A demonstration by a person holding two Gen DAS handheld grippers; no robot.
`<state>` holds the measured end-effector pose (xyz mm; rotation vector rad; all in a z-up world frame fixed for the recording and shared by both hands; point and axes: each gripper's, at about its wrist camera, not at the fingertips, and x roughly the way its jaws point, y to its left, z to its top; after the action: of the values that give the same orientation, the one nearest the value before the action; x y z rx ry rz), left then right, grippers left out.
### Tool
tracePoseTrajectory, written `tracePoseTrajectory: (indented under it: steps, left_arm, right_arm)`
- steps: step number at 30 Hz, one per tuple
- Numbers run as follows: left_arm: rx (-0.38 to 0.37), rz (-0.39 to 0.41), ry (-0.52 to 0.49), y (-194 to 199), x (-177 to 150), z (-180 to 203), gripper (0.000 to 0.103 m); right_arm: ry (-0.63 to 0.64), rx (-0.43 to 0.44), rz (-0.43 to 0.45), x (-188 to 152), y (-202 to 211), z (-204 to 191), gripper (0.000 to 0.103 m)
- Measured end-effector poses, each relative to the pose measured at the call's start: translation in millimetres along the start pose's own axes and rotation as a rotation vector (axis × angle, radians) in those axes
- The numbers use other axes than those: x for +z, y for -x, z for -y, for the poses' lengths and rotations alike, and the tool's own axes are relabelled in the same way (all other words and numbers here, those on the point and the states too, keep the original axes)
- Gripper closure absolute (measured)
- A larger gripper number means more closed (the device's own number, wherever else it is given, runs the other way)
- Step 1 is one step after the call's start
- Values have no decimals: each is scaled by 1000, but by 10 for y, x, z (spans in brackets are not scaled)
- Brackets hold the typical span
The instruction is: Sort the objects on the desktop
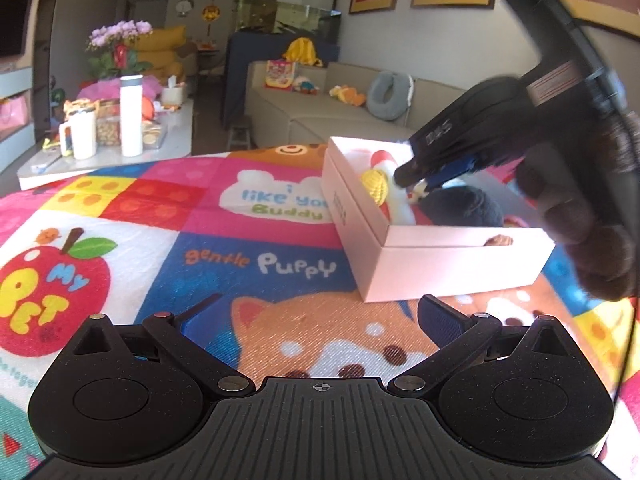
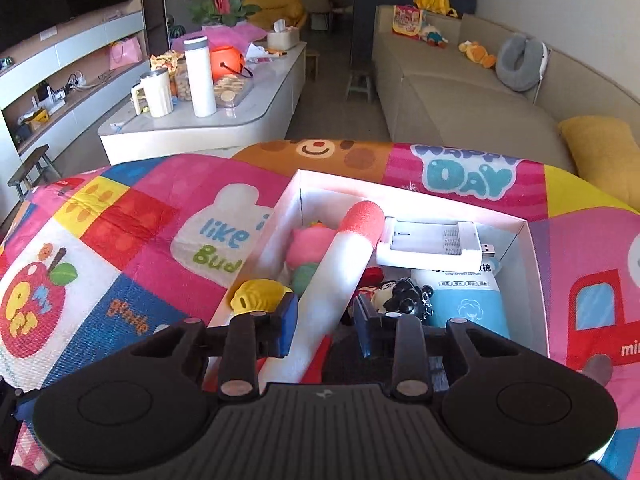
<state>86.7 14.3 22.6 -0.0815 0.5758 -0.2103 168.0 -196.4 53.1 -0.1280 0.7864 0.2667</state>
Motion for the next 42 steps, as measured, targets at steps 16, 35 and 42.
tracePoseTrajectory:
  steps: [16,35,42]
  left_arm:
    - [37,-42,9,86,-123,15,0]
    - [293,-112,30,-4,-244,241,0]
    - [293,-111,40,-5,-247,243,0]
  right_arm:
    - [-74,87,-38,-58,1,28,71]
    - [-78,-102,25,-1727,687,197,0]
    - [-68,-49,77,-1670,507,340,0]
